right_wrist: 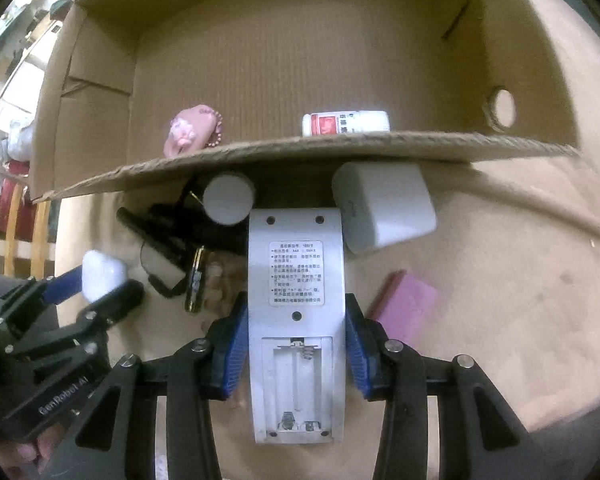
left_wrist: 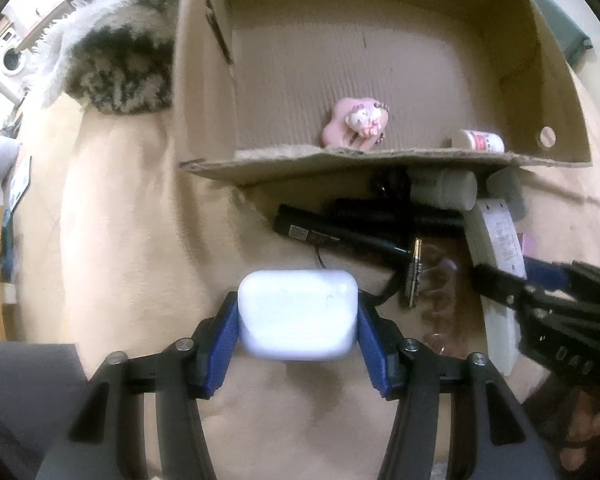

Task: Organize rigid objects
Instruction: 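Grasp the white earbud case with left tool while right tool grasps white remote, then lower earbud case and remote into the box and open both tools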

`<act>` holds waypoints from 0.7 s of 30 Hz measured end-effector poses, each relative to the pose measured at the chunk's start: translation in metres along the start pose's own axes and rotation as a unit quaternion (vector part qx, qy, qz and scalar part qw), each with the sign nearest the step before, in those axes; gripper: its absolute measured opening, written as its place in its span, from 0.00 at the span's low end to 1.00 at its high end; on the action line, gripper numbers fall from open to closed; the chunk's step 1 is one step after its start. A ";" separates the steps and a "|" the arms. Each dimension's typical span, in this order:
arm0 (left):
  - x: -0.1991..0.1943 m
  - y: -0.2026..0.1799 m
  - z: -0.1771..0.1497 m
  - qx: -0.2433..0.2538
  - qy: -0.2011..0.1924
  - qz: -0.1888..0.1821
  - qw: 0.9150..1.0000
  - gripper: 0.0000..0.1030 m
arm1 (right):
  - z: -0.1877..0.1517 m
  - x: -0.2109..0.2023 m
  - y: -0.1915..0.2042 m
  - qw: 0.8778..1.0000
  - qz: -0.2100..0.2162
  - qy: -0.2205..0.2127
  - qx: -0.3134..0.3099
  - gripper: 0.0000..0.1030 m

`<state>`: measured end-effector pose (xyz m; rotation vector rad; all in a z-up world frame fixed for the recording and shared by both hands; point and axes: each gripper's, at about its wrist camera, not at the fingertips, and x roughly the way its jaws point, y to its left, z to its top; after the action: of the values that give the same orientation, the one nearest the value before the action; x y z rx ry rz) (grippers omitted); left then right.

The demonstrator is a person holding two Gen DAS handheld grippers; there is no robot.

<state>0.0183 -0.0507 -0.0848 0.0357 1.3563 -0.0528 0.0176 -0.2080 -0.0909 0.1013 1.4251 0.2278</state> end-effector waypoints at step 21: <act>-0.095 0.023 -0.004 -0.041 -0.133 0.008 0.990 0.50 | -0.017 -0.095 -0.006 0.987 0.066 -0.144 0.011 0.44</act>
<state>-0.0046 -0.0258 0.0065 -0.0287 1.0911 0.0108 -0.0107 -0.2356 -0.0028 0.2375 1.1335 0.2952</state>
